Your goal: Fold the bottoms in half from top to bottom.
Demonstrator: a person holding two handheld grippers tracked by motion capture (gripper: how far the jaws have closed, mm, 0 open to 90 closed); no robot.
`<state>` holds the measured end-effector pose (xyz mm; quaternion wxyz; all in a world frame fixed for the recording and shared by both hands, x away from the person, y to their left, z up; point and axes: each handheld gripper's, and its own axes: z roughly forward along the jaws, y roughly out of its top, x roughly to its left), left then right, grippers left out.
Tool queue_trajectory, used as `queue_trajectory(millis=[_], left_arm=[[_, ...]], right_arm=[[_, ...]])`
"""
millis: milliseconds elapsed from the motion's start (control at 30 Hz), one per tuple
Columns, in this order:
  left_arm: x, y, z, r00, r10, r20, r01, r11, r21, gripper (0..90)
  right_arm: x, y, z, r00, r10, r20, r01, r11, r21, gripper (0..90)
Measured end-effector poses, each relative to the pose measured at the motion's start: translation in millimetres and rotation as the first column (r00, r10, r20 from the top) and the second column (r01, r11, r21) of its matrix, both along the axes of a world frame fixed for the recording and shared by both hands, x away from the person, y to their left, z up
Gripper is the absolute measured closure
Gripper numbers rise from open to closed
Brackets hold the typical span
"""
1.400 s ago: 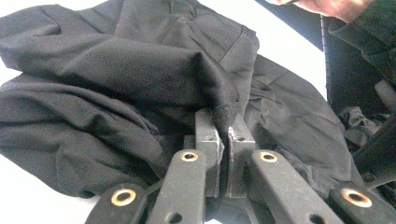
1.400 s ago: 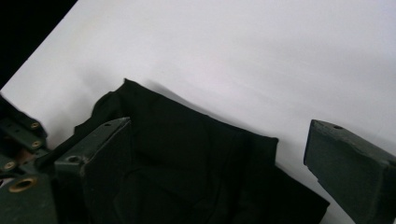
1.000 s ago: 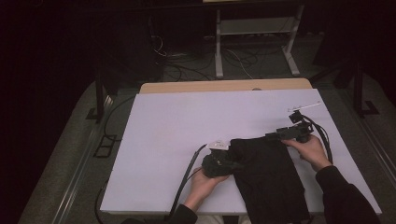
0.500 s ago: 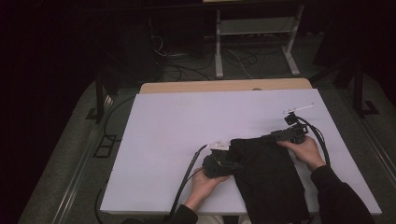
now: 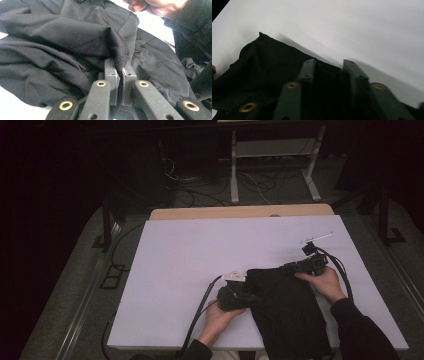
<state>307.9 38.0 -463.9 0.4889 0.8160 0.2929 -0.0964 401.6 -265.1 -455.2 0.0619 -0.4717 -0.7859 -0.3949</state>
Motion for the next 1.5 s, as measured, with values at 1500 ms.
queue_trajectory(millis=[1500], left_arm=[[-3.1,-3.7,-0.9,0.9999,-0.004,0.009,0.004,0.9998,0.018,85.6]], right_arm=[[-60.5,-1.3,52.8,0.9956,-0.027,0.09,0.006,0.974,0.229,83.3]])
